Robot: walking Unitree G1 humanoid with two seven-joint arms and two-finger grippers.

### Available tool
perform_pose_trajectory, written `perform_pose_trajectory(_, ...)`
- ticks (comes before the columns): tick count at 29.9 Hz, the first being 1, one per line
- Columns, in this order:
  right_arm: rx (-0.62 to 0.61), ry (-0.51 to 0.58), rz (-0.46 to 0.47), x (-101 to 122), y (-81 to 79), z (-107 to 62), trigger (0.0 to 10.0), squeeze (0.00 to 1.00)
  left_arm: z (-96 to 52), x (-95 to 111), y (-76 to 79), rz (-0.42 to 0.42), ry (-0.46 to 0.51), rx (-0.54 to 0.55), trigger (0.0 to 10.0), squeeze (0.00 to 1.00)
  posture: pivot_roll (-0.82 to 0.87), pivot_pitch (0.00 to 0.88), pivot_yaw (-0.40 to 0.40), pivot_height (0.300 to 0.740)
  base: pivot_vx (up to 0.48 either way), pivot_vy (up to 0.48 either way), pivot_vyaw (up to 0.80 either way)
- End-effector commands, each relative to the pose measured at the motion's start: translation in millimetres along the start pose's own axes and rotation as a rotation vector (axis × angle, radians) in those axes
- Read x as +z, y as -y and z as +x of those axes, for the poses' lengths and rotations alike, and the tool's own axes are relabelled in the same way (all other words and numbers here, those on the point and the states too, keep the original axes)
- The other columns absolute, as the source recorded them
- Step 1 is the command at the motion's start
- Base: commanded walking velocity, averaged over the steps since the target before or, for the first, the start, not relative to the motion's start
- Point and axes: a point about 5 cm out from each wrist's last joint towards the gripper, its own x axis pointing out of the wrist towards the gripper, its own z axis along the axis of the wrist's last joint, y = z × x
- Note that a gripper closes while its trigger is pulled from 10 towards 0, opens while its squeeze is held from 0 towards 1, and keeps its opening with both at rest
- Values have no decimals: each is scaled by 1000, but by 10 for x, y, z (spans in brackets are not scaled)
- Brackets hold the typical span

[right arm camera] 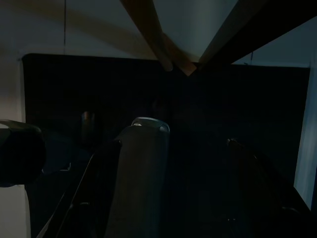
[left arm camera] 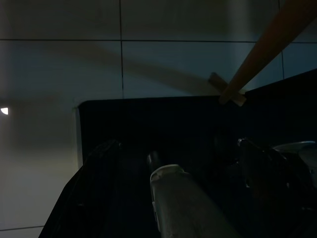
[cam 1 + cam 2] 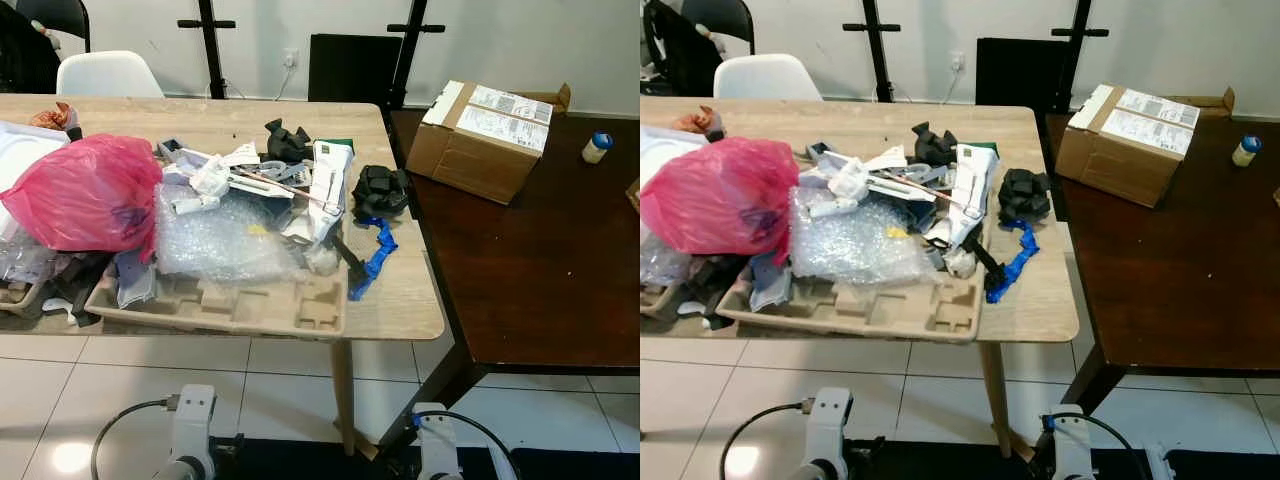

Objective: Picking trash to rubbish bin

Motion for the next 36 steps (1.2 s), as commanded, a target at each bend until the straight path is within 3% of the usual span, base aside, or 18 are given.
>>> perform_pose_trajectory(1,0,-36,10,-92,-3,-14,10000,0,-23,-68,-14,-16,-24,4,10000,0,-23,128,11,740,-247,0,0)
perform_pose_trajectory(21,6,-33,6,-76,-19,-8,10000,0,-16,-59,-10,-17,-25,4,10000,0,-22,128,10,740,-290,0,0)
perform_pose_trajectory(36,13,-30,9,-58,-36,-1,10000,0,0,-41,-15,14,-42,8,10000,0,-22,130,10,740,0,0,0)
